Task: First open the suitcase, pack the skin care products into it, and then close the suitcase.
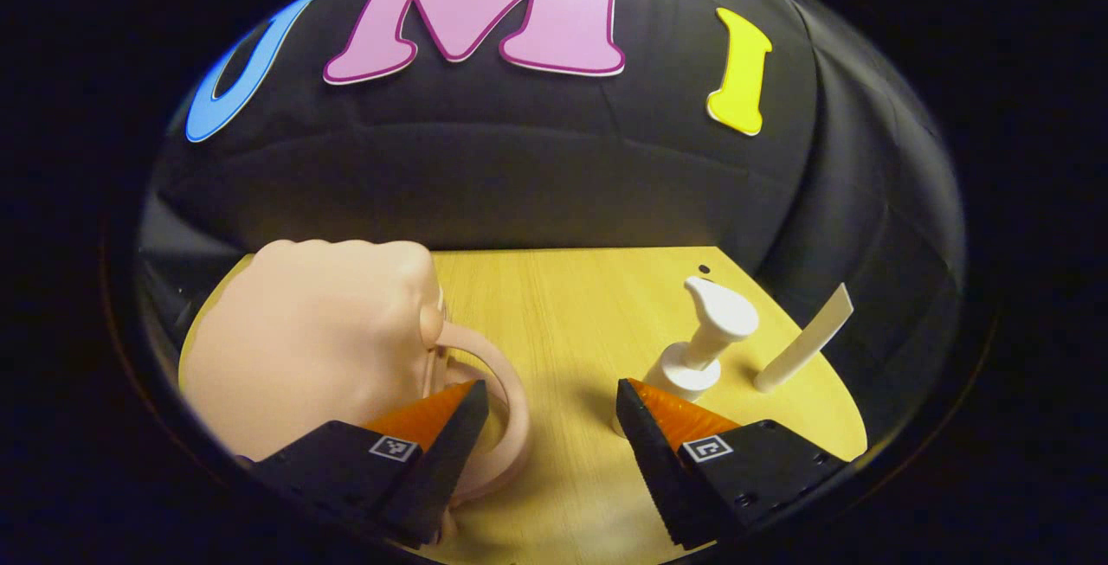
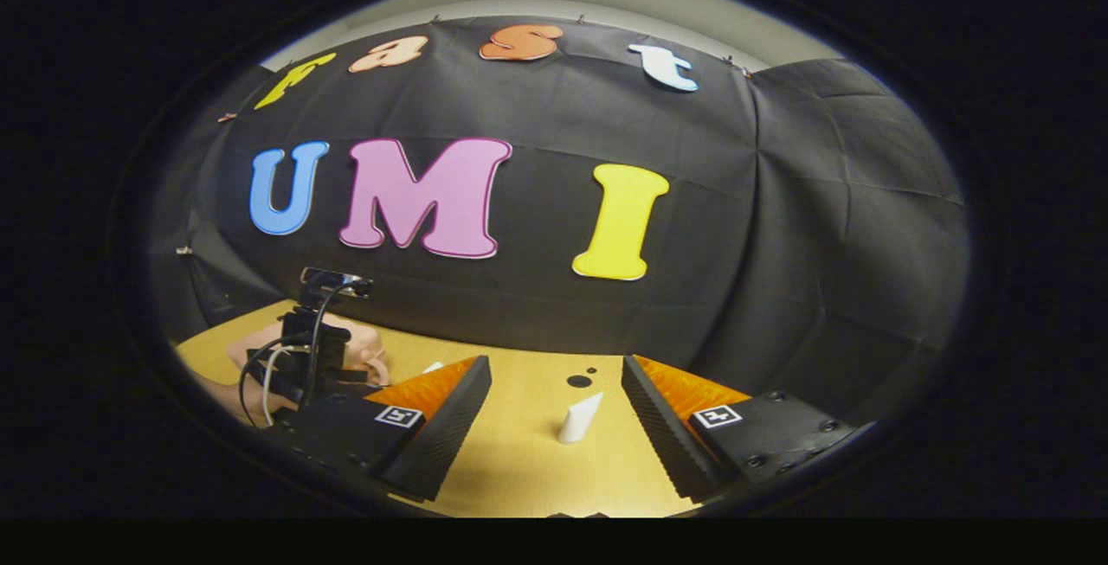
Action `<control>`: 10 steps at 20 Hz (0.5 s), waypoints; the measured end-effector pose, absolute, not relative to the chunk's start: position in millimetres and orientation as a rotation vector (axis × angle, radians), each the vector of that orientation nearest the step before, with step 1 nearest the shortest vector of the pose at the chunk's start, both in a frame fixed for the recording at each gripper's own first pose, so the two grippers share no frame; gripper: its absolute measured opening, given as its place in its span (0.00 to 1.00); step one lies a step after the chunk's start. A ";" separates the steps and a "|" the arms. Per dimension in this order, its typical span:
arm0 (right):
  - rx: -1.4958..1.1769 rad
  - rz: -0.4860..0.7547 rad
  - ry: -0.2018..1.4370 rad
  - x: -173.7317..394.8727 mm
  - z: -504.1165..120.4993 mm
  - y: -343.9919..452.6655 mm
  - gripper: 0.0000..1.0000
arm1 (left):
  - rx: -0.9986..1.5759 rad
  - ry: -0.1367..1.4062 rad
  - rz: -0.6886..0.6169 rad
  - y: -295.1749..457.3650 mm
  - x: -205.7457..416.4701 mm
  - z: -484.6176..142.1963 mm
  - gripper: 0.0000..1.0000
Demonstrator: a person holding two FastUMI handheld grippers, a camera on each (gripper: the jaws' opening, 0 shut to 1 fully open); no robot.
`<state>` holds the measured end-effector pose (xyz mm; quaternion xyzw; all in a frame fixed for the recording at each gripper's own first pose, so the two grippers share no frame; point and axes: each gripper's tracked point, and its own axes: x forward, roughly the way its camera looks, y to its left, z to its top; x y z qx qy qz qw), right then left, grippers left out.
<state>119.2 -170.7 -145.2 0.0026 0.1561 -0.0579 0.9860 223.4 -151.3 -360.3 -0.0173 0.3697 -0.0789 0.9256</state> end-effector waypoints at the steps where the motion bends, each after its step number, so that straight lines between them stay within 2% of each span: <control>1: 0.015 -0.120 0.312 123.1 -146.7 -176.1 0.97 | -0.024 0.777 -0.150 -152.6 222.9 -366.2 0.90; 2: 0.025 -0.123 0.310 127.2 -147.5 -178.7 0.97 | 0.000 0.800 -0.134 -150.6 224.2 -375.0 0.82; 5: 0.028 -0.122 0.316 135.3 -155.3 -182.3 0.97 | 0.064 0.839 -0.073 -145.7 233.1 -394.6 0.80; 7: 0.025 -0.111 0.322 137.1 -159.6 -181.0 0.97 | 0.100 0.901 -0.002 -134.2 231.9 -409.3 0.73; 8: 0.024 -0.098 0.325 137.5 -162.2 -177.6 0.97 | 0.117 0.927 0.016 -129.3 233.5 -417.4 0.55; 10: 0.009 -0.061 0.350 136.7 -173.2 -171.6 1.00 | 0.142 0.957 0.038 -120.3 233.5 -422.4 0.39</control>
